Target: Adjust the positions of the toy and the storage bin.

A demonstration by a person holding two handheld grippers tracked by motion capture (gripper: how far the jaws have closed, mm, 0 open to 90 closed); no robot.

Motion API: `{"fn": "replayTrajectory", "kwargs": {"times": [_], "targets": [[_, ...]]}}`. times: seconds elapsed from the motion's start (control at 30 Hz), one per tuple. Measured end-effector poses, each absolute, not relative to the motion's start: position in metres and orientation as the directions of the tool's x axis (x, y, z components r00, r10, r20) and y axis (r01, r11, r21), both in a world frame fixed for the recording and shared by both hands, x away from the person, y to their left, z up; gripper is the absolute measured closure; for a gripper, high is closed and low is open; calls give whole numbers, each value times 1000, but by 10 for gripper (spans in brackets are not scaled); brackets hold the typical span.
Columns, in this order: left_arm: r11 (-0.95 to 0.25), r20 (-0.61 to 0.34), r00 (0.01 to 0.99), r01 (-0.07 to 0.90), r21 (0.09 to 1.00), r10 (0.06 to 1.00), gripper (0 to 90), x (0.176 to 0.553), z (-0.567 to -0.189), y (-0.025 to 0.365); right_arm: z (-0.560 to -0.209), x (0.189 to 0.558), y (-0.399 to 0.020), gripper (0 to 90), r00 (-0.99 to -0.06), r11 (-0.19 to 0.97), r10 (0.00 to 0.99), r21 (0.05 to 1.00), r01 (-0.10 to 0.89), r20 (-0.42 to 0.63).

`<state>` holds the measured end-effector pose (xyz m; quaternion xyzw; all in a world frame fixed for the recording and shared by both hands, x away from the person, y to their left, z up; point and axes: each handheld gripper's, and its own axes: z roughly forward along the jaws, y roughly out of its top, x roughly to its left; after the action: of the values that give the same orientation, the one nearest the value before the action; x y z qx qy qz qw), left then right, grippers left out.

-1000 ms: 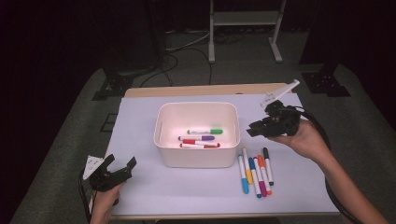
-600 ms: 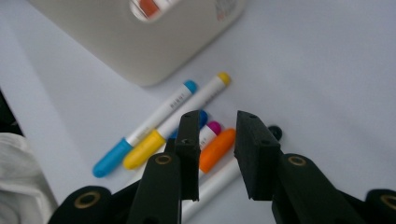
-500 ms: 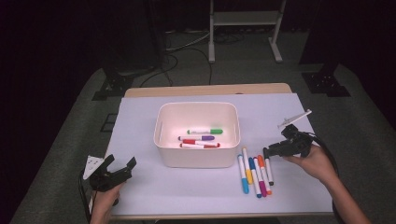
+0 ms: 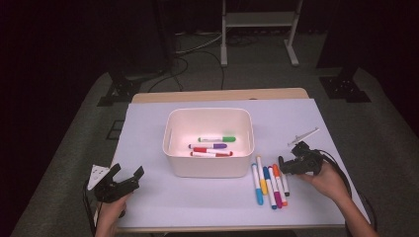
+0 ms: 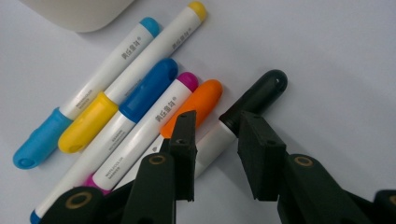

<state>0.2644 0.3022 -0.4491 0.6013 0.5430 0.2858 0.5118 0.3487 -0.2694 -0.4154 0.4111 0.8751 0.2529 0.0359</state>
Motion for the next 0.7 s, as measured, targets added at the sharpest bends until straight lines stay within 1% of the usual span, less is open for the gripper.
{"fn": "replayTrajectory", "kwargs": {"times": [0.27,0.33,0.43,0.53,0.63,0.7], "targets": [[112,-210,248,359,927,946,33,264,-449,303,-421,345,-274,652,-642,533,759,462,709,108],[112,-210,247,359,927,946,33,264,-449,303,-421,343,-277,654,-636,544,768,451,708,71],[110,-209,248,359,927,946,32,264,-449,302,-424,341,-283,661,-622,545,781,431,719,49],[111,-209,248,360,927,946,33,264,-449,302,-427,338,-290,661,-608,530,792,431,730,56],[111,-209,248,360,926,946,32,264,-449,302,-428,336,-295,670,-600,530,799,427,733,38],[111,-210,247,360,926,946,32,264,-449,302,-429,335,-297,697,-598,533,801,427,731,25]]}}
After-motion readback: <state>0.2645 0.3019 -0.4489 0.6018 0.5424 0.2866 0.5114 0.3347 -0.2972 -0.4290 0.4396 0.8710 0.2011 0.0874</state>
